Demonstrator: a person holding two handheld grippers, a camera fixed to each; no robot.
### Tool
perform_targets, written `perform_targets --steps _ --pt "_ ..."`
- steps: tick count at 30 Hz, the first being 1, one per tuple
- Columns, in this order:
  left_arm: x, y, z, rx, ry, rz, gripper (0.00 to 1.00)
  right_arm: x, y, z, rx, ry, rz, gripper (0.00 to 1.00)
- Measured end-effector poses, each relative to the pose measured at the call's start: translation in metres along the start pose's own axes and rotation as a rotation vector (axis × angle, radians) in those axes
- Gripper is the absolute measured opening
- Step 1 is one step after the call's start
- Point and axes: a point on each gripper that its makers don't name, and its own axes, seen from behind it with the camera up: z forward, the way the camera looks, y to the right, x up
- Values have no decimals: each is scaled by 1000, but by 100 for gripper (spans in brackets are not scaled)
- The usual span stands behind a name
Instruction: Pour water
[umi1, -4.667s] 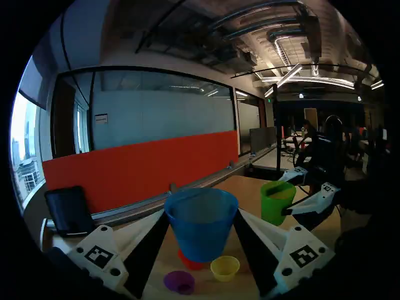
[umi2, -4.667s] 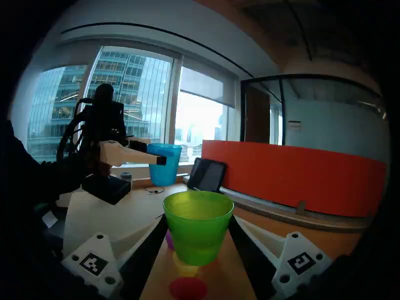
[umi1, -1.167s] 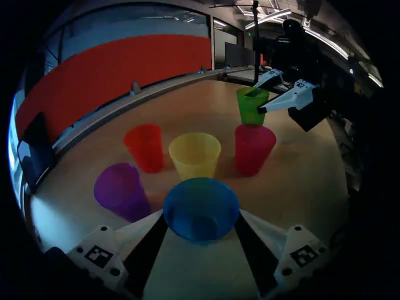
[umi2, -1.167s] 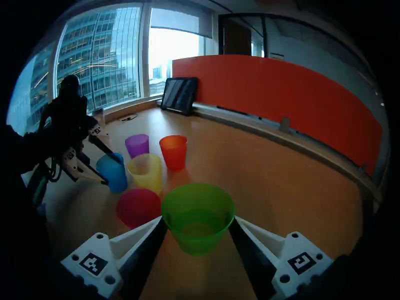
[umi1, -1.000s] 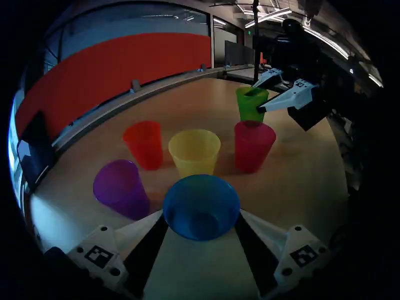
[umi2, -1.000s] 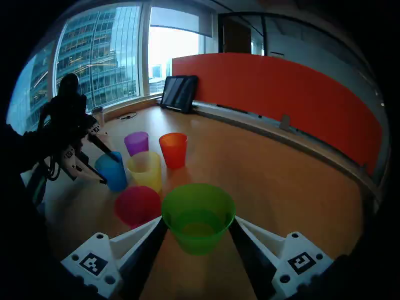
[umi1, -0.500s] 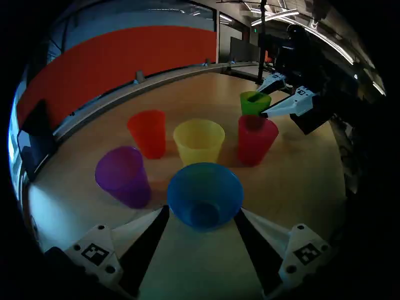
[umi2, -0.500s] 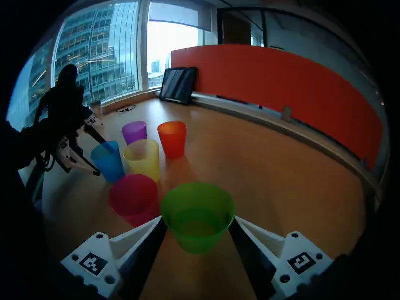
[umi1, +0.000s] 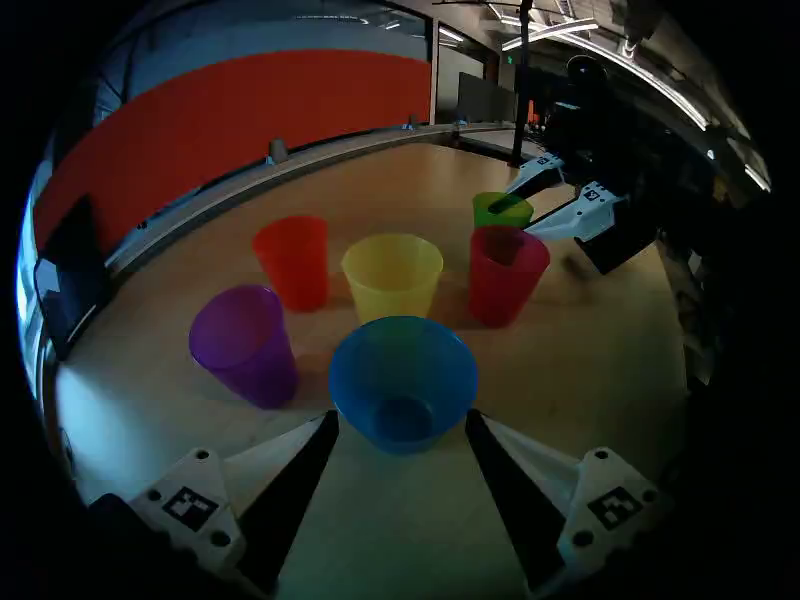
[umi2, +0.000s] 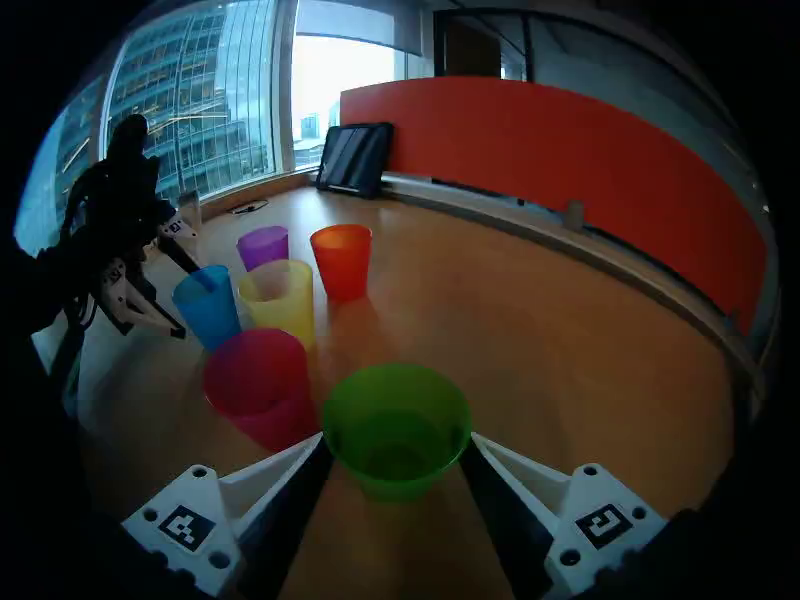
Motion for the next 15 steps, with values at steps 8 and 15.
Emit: perform_targets --steps 8,15 --pt "-1 1 -1 -1 -5 4 94 -4 -1 -2 -3 -2 -4 91" --pt "-1 1 -5 6 0 -1 94 -7 -1 -8 -16 -2 -4 100"
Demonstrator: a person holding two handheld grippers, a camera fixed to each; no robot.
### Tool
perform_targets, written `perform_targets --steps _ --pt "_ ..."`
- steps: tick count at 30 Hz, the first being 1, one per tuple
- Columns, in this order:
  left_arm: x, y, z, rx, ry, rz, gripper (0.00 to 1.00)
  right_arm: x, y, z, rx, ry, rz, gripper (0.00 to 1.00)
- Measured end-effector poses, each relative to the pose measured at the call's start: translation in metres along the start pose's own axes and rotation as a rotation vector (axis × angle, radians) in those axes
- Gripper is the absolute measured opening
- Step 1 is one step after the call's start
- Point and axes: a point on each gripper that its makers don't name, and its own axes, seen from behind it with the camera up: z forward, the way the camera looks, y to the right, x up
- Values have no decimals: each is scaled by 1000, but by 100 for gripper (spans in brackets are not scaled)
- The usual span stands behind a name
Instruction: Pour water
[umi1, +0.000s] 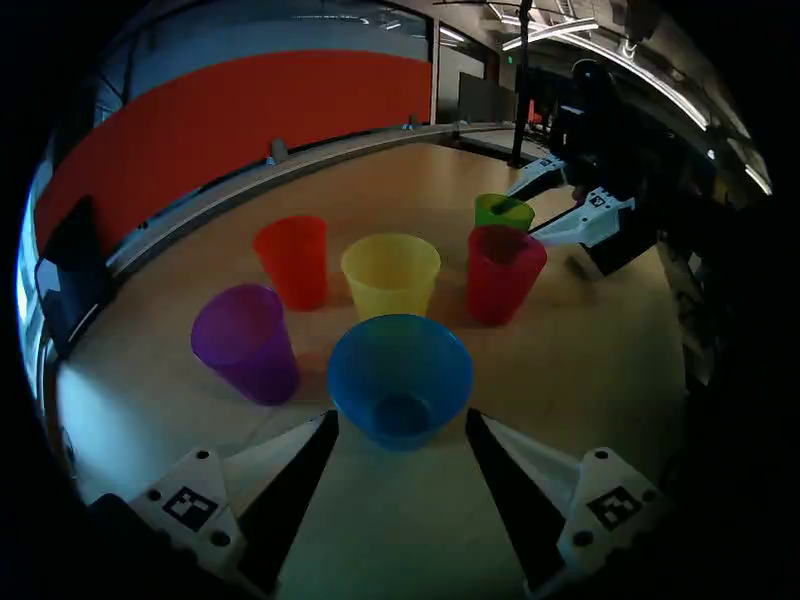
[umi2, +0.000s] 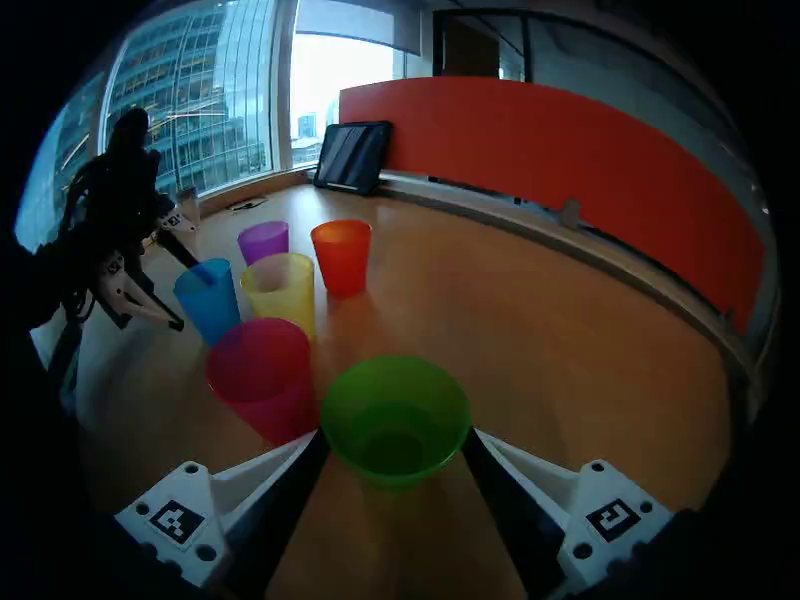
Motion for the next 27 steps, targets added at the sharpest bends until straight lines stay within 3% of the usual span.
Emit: perform_targets --steps 14,27 --pt "-7 -5 -20 57 22 -28 94 -5 6 -31 -47 34 24 100" --pt "-10 -21 -48 158 78 -75 94 -4 8 -59 -100 91 63 100"
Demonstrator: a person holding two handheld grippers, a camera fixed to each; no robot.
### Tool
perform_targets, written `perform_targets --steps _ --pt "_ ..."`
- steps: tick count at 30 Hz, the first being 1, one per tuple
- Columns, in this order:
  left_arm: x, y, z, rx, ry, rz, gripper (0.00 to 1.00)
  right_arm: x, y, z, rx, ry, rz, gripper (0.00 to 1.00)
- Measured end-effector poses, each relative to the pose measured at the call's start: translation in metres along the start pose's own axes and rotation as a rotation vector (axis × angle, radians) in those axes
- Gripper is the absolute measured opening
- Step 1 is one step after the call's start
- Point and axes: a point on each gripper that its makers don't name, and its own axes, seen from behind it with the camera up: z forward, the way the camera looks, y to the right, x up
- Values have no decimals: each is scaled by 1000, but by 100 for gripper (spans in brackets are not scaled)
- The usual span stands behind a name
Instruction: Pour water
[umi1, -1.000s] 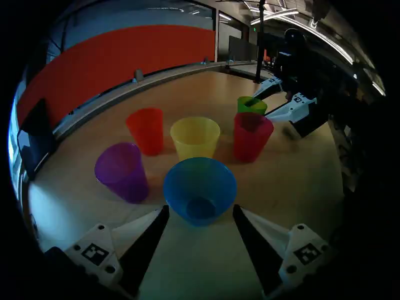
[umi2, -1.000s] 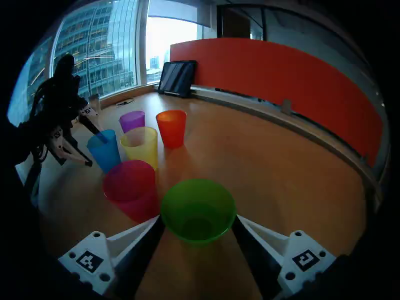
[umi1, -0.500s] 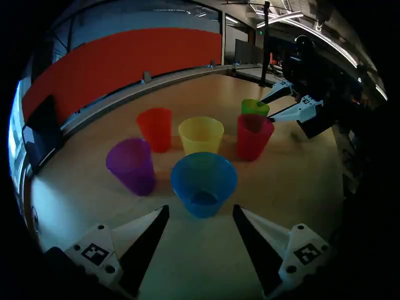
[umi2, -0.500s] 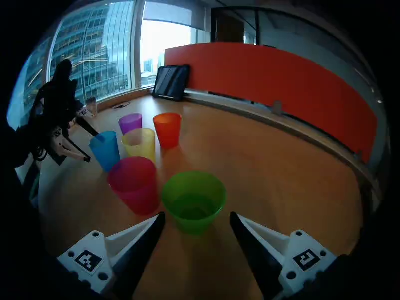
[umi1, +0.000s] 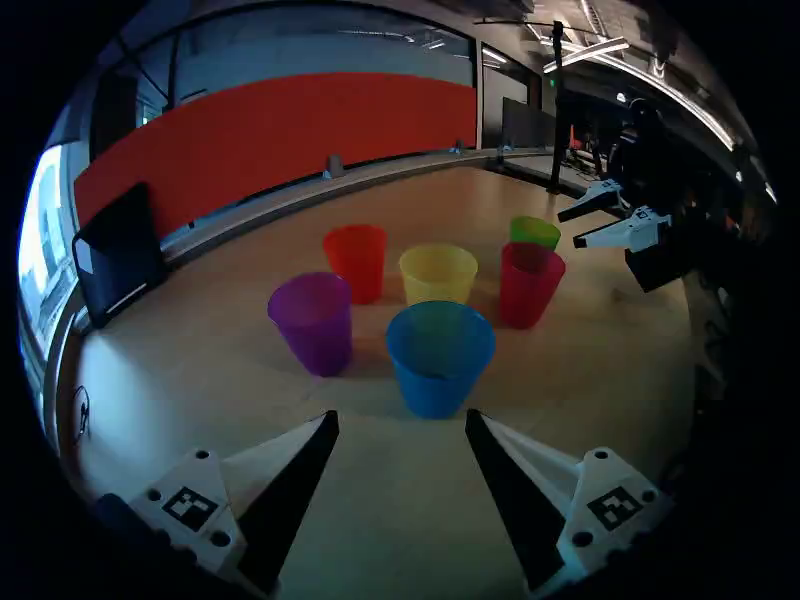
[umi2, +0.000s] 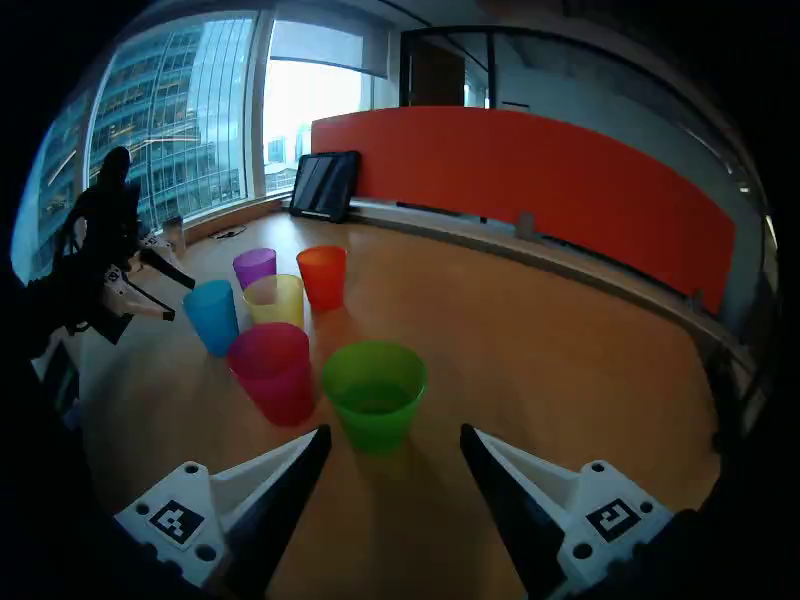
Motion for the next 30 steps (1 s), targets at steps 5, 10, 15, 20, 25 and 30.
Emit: perform_targets --steps 5,10,15,20,25,30 --pt "4 -9 -6 42 31 -18 94 4 1 -7 -21 26 13 100" --pt "14 -20 -15 102 83 -38 94 11 6 -15 -55 65 33 100" --pt "30 -37 -27 181 158 -52 94 24 15 -23 -98 122 51 100" --pt "49 -51 -43 255 249 -65 94 43 23 -30 -145 192 75 100" --pt "62 -61 -56 321 335 -86 94 52 30 -33 -182 241 91 100" --pt "71 -66 -63 369 395 -93 94 60 37 -35 -228 279 97 100"
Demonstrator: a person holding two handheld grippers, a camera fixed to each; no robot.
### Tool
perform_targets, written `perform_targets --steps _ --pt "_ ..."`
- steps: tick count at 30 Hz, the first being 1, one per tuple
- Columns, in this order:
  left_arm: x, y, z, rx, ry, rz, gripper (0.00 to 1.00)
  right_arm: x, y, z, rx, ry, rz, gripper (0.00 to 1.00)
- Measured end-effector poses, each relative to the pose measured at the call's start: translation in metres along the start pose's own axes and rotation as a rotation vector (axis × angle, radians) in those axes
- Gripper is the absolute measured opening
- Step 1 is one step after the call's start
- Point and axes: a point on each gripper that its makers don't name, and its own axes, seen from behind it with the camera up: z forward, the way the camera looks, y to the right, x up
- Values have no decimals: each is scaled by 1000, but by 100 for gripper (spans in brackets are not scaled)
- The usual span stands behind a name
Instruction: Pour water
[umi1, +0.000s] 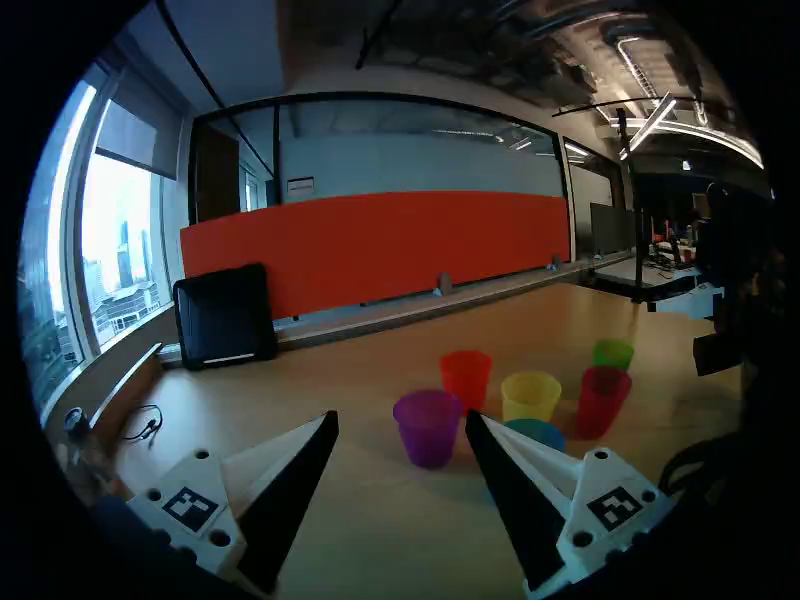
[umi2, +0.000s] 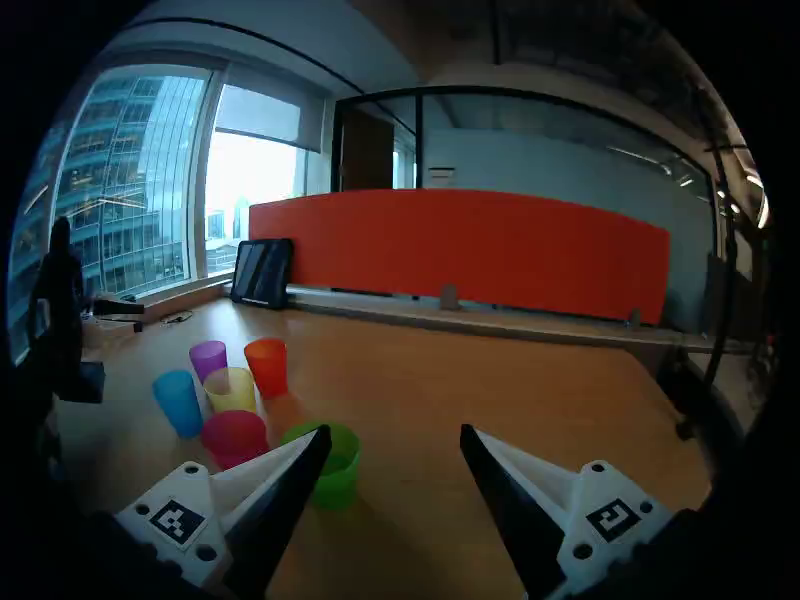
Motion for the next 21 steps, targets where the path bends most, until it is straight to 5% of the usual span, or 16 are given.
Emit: perform_targets --steps 21 --pt "25 -25 -7 181 175 -111 94 42 32 -7 -266 215 10 100"
